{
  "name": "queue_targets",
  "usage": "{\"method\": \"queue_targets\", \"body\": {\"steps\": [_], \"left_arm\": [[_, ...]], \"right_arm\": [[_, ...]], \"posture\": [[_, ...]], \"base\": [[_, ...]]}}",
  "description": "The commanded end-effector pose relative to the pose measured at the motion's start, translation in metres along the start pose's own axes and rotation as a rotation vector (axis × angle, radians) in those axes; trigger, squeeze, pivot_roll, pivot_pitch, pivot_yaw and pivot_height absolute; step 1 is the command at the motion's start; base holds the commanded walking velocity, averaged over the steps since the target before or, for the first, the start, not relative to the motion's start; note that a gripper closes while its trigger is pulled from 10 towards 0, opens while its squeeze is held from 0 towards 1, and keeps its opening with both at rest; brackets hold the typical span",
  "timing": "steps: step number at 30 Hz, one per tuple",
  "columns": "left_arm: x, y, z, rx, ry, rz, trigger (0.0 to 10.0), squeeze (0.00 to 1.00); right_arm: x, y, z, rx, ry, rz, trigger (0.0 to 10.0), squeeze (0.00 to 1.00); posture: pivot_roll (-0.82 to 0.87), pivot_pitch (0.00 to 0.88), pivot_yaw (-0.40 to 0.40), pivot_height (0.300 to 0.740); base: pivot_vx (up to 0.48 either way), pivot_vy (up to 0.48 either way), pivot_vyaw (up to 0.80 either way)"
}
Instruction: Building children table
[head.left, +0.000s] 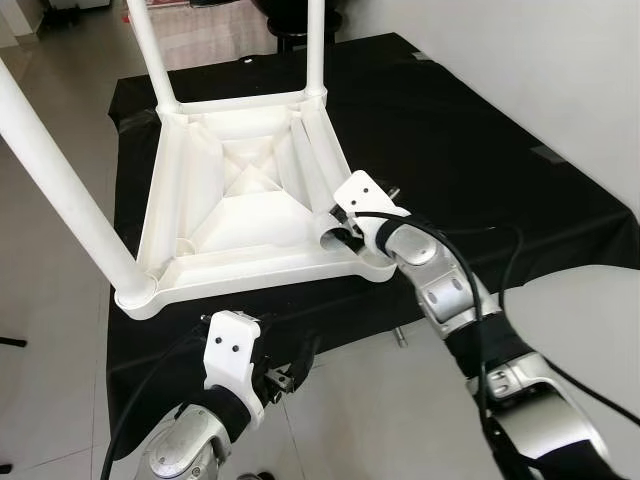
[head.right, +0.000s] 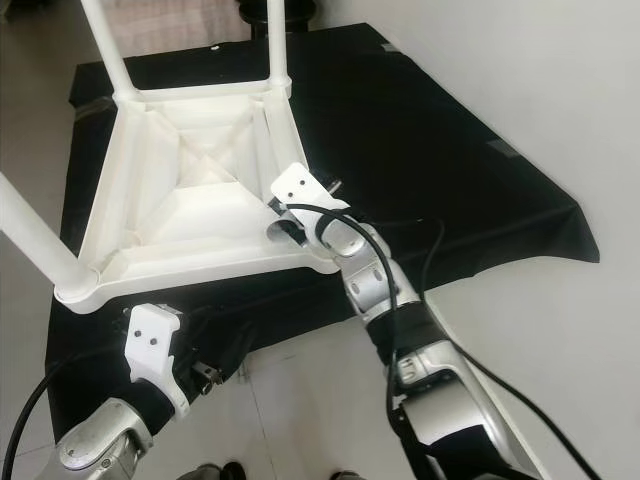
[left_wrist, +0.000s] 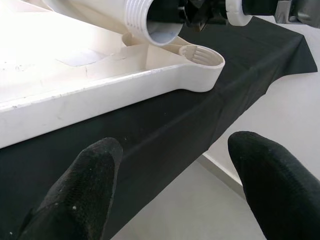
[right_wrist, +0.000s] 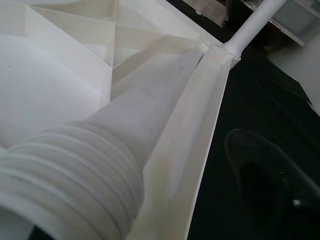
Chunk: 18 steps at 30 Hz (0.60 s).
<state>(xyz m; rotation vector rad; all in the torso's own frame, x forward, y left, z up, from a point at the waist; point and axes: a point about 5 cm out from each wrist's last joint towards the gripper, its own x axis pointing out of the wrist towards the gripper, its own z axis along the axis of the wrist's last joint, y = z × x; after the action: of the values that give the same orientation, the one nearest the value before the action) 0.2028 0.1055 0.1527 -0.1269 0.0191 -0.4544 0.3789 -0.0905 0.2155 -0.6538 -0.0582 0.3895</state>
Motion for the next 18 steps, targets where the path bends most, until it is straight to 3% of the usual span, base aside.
{"method": "queue_targets", "body": {"steps": [1,7,11,18], "left_arm": [[0.0,-0.001,-0.002,-0.002,0.005,0.009,10.0,0.0],[0.003,0.0,-0.001,0.007,-0.003,0.021,10.0,0.0],[0.004,0.002,0.001,-0.003,-0.021,0.04,10.0,0.0],[0.008,0.014,0.01,0.007,-0.058,0.088,10.0,0.0]], "right_arm": [[0.002,0.004,0.004,-0.014,-0.018,-0.006,0.0,0.0],[0.004,0.012,-0.001,-0.016,-0.016,-0.008,0.0,0.0],[0.005,0.009,0.0,-0.017,-0.039,-0.031,0.0,0.0],[0.004,-0.002,0.001,0.064,-0.088,-0.042,0.0,0.0]], "posture": [[-0.03,0.175,-0.001,0.74],[-0.06,0.172,-0.018,0.74],[-0.07,0.163,-0.016,0.74],[-0.07,0.152,-0.007,0.74]], "base": [[0.0,0.0,0.0],[0.0,0.0,0.0],[0.0,0.0,0.0],[0.0,0.0,0.0]]}}
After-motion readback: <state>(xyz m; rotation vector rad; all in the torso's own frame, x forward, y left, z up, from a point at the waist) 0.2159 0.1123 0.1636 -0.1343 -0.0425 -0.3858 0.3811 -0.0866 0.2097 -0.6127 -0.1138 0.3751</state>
